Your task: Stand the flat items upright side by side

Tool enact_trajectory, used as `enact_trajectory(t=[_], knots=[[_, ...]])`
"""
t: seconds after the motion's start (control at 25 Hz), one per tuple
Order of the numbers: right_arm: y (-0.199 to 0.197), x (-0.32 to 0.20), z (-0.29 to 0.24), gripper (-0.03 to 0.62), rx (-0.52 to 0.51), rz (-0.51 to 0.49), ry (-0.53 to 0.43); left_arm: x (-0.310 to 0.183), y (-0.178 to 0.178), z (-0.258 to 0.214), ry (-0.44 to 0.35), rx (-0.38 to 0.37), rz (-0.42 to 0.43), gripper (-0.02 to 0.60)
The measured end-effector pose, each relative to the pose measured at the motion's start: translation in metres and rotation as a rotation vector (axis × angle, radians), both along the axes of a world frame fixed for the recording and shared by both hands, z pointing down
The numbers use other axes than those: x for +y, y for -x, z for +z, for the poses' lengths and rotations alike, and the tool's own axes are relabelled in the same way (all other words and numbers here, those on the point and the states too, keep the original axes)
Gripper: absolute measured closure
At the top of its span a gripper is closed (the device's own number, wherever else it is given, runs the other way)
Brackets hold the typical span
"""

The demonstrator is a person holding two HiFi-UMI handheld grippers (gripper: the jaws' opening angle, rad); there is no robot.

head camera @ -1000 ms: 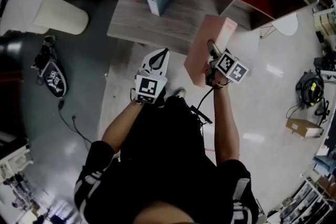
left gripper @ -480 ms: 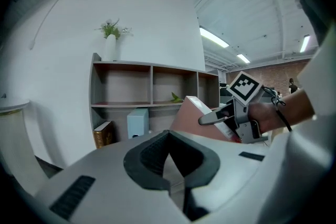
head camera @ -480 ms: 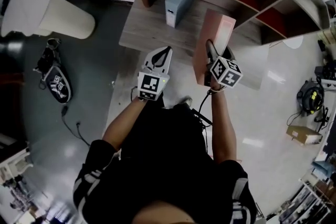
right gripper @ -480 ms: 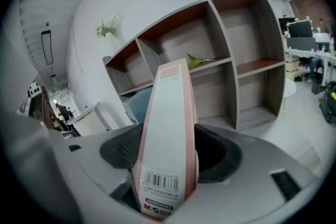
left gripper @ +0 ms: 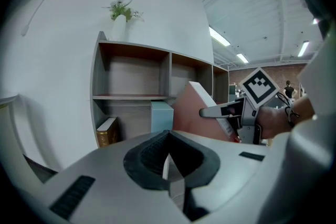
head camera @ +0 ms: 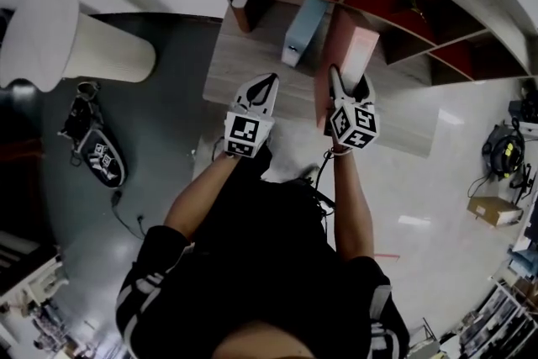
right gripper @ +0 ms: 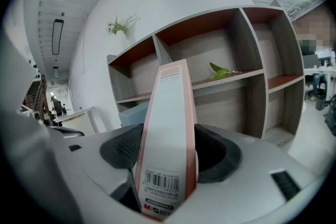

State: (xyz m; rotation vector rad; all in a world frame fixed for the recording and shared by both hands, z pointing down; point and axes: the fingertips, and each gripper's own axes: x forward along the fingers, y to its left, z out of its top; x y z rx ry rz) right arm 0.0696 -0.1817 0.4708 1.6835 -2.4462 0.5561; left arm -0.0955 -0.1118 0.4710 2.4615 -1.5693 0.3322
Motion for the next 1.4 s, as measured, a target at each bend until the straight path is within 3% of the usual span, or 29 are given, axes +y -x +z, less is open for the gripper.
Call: enact_trajectory(t=[0.28, 0.64, 0.92, 1.4], knots=[[0.017, 0.004, 0.015, 0.276, 0.021, 0.010, -0.098, -0.022, 0.012, 0.018, 0.017, -0.001, 0.031, 0.561], [0.020, 0.050, 0.025, 0.275, 0.084, 0.001, -0.163, -0.027, 0.018, 0.035, 0.035, 0.008, 0.061, 0.560], [0.019, 0.065, 0.048, 0.278, 0.169, 0.008, -0.119, -0.023, 0.016, 0.032, 0.030, 0.027, 0.068, 0.560], [0.032, 0.026, 0.073, 0.279, 0.204, 0.085, -0.040, -0.040, 0.022, 0.045, 0.042, 0.005, 0.054, 0.560]])
